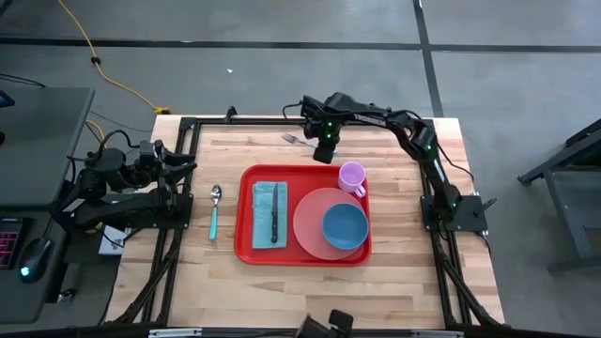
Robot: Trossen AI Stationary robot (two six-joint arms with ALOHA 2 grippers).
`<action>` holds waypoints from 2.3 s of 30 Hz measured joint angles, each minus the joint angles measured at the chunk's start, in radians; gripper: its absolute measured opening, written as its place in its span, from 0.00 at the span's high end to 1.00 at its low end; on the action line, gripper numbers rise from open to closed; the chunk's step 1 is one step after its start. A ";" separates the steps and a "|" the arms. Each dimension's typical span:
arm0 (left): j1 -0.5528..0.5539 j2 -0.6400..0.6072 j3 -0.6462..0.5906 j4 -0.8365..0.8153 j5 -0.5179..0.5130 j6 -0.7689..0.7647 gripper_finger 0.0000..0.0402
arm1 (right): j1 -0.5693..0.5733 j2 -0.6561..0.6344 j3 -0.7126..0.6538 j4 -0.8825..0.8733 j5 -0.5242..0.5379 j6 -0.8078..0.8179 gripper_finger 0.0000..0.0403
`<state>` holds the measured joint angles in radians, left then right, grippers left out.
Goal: Set up tray
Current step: Put the blue fork on the blue napkin to the left of the black knife
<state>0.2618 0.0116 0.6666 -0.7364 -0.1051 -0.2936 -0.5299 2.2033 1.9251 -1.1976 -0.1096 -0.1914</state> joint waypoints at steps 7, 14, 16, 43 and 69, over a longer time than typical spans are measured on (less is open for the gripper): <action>0.000 0.000 0.000 0.000 0.000 -0.009 0.55 | 0.061 -0.087 0.001 0.016 -0.158 0.204 1.00; 0.000 0.000 0.000 0.000 0.002 -0.003 0.55 | 0.182 -0.163 0.002 0.167 -0.315 0.372 1.00; 0.000 0.000 0.000 0.000 0.014 -0.003 0.55 | 0.222 -0.180 0.002 0.204 -0.340 0.420 1.00; 0.000 0.000 0.000 0.001 0.010 -0.108 0.55 | 0.627 -0.103 0.003 0.611 0.320 1.352 1.00; 0.000 0.000 0.000 0.001 -0.023 -0.184 0.55 | 0.680 0.073 0.003 0.644 0.269 1.595 1.00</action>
<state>0.2616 0.0113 0.6662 -0.7353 -0.1283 -0.4780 0.1505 2.2765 1.9285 -0.5533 0.1597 1.4039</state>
